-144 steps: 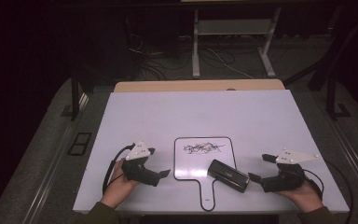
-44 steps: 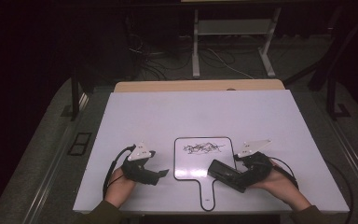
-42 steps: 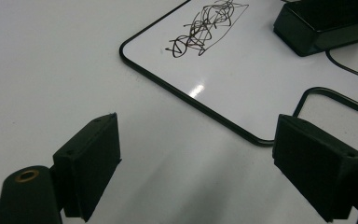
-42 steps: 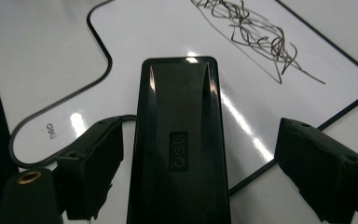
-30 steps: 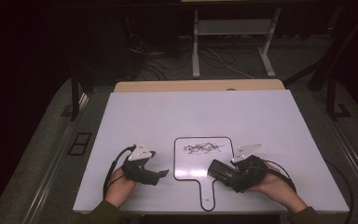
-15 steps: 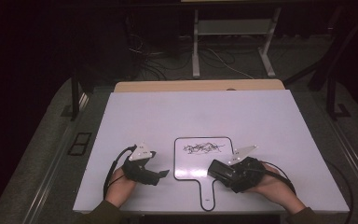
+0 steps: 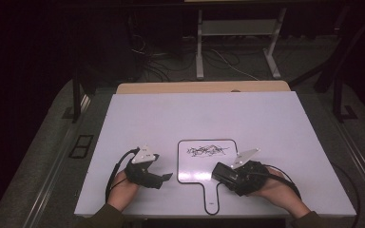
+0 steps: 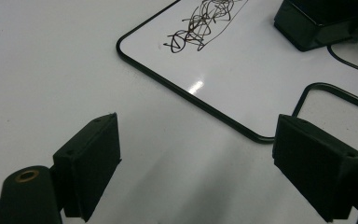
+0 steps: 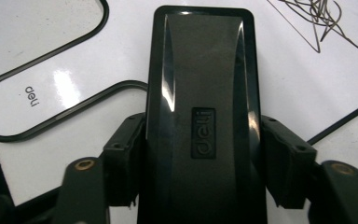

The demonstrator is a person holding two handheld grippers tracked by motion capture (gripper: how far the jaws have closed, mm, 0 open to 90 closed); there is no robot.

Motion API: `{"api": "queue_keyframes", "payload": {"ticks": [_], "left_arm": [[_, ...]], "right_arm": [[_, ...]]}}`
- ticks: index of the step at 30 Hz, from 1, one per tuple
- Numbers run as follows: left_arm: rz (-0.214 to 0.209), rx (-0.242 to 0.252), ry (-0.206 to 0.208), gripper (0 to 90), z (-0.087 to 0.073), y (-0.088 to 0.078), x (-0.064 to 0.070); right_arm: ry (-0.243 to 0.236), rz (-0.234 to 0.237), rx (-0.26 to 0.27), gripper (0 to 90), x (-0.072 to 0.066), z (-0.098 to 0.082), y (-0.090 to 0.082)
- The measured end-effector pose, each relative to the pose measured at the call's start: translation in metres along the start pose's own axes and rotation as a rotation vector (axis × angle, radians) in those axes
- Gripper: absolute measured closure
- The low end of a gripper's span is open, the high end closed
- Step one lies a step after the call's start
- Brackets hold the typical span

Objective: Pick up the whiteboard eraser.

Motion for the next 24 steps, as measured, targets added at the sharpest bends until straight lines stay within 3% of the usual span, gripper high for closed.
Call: {"api": "queue_keyframes", "payload": {"ticks": [7, 10, 24], "left_arm": [[-0.001, -0.003, 0.000, 14.0, -0.0002, 0.0002, 0.0004], [-0.001, -0.004, 0.001, 14.0, -0.0003, 0.0002, 0.0004], [0.001, -0.012, 0.010, 14.0, -0.0006, -0.0003, 0.0000]], "right_arm": [[-0.005, -0.016, -0.009, 37.8, -0.0007, 0.0005, -0.0002], [-0.031, -0.021, -0.006, 37.9, 0.0008, 0.0003, 0.0002], [-0.037, -0.030, -0.011, 38.1, -0.0001, 0.0010, -0.0003]]}}
Point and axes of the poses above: each handheld gripper's, and its own axes: y roughly forward along the jaws, z roughly out of its top, x roughly to its right, the point moved 5 cm from there along y, roughly forward along the jaws, and after that the axes turned 2 degrees about z, right-handed, at the moved point
